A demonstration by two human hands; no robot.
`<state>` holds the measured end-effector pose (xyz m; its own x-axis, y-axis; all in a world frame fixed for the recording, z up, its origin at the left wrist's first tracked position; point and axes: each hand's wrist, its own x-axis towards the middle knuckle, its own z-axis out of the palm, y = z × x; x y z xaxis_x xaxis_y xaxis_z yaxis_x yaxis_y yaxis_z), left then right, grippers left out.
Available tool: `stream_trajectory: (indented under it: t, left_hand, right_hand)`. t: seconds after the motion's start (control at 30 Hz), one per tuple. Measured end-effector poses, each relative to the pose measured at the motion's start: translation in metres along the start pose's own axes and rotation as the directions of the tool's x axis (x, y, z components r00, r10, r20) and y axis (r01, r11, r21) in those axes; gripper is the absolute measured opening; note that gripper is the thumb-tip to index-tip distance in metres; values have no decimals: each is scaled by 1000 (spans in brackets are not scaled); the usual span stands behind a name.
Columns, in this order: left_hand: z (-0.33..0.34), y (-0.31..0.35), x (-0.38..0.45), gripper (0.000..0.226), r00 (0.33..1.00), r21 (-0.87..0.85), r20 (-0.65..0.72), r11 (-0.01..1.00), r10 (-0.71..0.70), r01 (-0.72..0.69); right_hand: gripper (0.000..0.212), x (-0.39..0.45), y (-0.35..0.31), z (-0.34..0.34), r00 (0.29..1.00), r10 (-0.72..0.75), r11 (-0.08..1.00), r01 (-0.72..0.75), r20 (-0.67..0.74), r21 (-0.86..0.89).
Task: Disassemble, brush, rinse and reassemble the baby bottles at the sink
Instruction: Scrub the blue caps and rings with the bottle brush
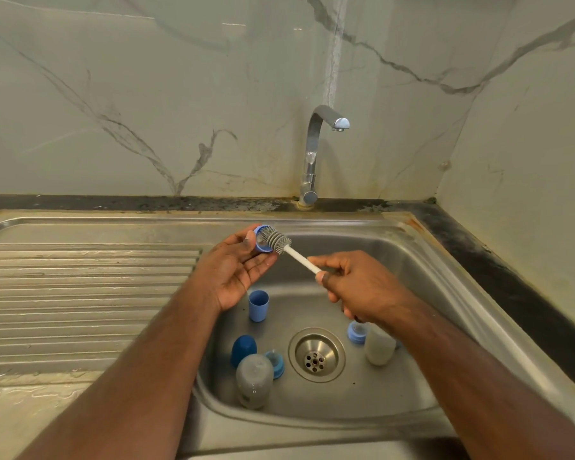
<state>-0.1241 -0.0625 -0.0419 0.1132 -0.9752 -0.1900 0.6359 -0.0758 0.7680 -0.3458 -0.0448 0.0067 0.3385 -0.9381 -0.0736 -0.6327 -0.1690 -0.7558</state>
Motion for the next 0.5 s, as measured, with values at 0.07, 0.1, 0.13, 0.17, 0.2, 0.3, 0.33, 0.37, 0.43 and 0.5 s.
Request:
stream_trajectory:
  t: [0.07, 0.1, 0.13, 0.17, 0.2, 0.3, 0.33, 0.37, 0.43, 0.5]
  left_hand:
    - [1, -1, 1, 28, 1000, 7, -9, 1000, 8, -8]
    - [0, 0, 1, 27, 1000, 12, -12, 1000, 13, -13]
    - [-1, 0, 1, 27, 1000, 18, -17, 1000, 16, -15]
    - [-2, 0, 1, 27, 1000, 28, -22, 999, 15, -14]
    - [-3, 0, 1, 27, 1000, 42, -26, 999, 12, -11]
    - [-2, -2, 1, 27, 999, 58, -33, 998, -5, 7]
    - [-2, -3, 2, 27, 999, 60, -35, 998, -8, 10]
    - [-1, -3, 2, 28, 999, 63, -37, 998, -9, 11]
    - [0, -3, 3, 30, 999, 58, -37, 998, -3, 5]
    - [0, -1, 4, 29, 999, 53, -49, 999, 17, -14]
  right_hand:
    - [38, -2, -2, 6, 999, -49, 997, 48, -4, -62]
    - [39, -2, -3, 7, 997, -81, 990, 82, 15, -117]
    - [40, -1, -5, 6, 994, -104, 977, 109, 41, -182]
    - [41, -1, -6, 3, 992, -110, 961, 122, 60, -247]
    - [40, -1, -7, -1, 992, -110, 945, 124, 60, -301]
    - [38, 0, -3, -10, 992, -123, 912, 96, -41, -398]
    - [39, -1, -3, -10, 989, -128, 896, 80, -81, -436]
    - [40, -2, -3, -8, 984, -142, 865, 70, -108, -497]
    - [43, -2, -4, -3, 977, -174, 799, 69, -120, -597]
    - [45, 1, -5, -1, 981, -167, 790, 73, -99, -609]
